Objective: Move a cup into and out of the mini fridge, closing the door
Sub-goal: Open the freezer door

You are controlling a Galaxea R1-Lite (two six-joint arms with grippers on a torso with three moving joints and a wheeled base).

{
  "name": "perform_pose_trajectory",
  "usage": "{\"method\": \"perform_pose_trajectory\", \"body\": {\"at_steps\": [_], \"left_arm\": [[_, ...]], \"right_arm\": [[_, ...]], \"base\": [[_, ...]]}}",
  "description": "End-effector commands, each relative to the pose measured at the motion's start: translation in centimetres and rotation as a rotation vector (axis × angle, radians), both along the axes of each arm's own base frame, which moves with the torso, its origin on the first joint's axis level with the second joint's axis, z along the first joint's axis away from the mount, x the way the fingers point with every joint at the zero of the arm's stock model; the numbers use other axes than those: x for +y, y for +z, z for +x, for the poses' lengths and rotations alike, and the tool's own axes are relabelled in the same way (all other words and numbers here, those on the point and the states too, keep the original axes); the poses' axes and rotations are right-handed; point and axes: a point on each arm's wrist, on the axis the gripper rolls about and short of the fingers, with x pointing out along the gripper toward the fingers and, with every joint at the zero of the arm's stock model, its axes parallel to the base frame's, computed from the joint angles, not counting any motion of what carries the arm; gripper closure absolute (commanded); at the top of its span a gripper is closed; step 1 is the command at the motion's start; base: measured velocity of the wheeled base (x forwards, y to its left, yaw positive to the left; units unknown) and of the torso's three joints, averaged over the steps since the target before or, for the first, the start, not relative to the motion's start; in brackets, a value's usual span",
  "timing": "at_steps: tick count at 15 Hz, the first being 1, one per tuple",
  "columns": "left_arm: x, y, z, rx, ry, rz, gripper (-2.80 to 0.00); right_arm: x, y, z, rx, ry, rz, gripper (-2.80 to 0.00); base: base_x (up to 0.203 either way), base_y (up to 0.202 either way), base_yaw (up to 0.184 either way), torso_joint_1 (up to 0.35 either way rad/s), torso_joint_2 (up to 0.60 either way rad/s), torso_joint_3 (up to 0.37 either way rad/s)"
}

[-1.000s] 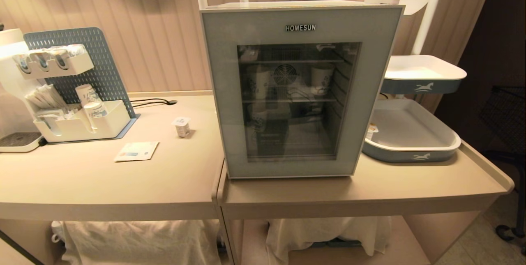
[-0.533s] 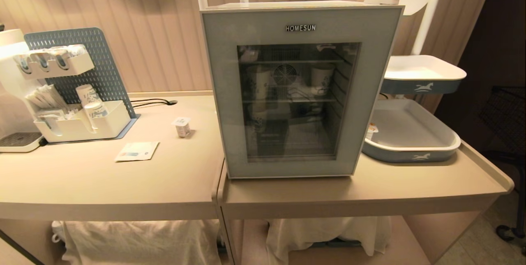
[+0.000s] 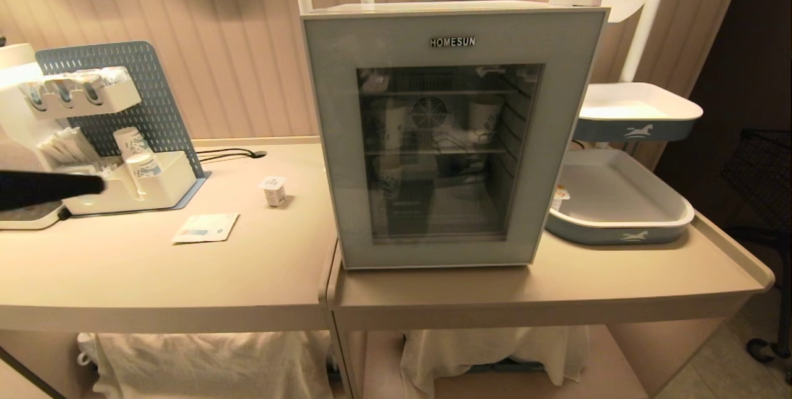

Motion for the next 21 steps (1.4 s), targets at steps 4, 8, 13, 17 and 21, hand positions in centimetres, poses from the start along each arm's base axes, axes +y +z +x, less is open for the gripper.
{"method": "perform_pose_trajectory", "body": {"at_steps": [4,8,13,17,21], "left_arm": [[2.0,-8.4,14.8,0.240,-0.403,-0.209,-2.80],[2.5,-13.7,19.0,0.073,-0.590,-0.178,-2.80],[0.3,-16.9,22.4,-0.135,-0.715,-0.139,-2.80],[-1.6,-16.1,24.2,-0.286,-0.691,-0.039,-2.80],[-3.0,-14.7,25.6,-0.359,-0.648,-0.014,-2.80]], "right_arm": [[0.0,0.0,0.0,0.003,0.000,-0.001,0.00],[0.0,0.0,0.0,0.003,0.002,-0.001,0.00],[0.0,0.0,0.0,0.001,0.001,-0.001,0.00],[0.0,0.0,0.0,0.002,0.002,-0.001,0.00],[0.0,0.0,0.0,0.003,0.002,-0.001,0.00]], "base": [[0.000,0.000,0.000,0.000,0.00,0.000],[0.000,0.000,0.000,0.000,0.00,0.000],[0.000,0.000,0.000,0.000,0.00,0.000],[0.000,0.000,0.000,0.000,0.00,0.000],[0.000,0.000,0.000,0.000,0.00,0.000]]}}
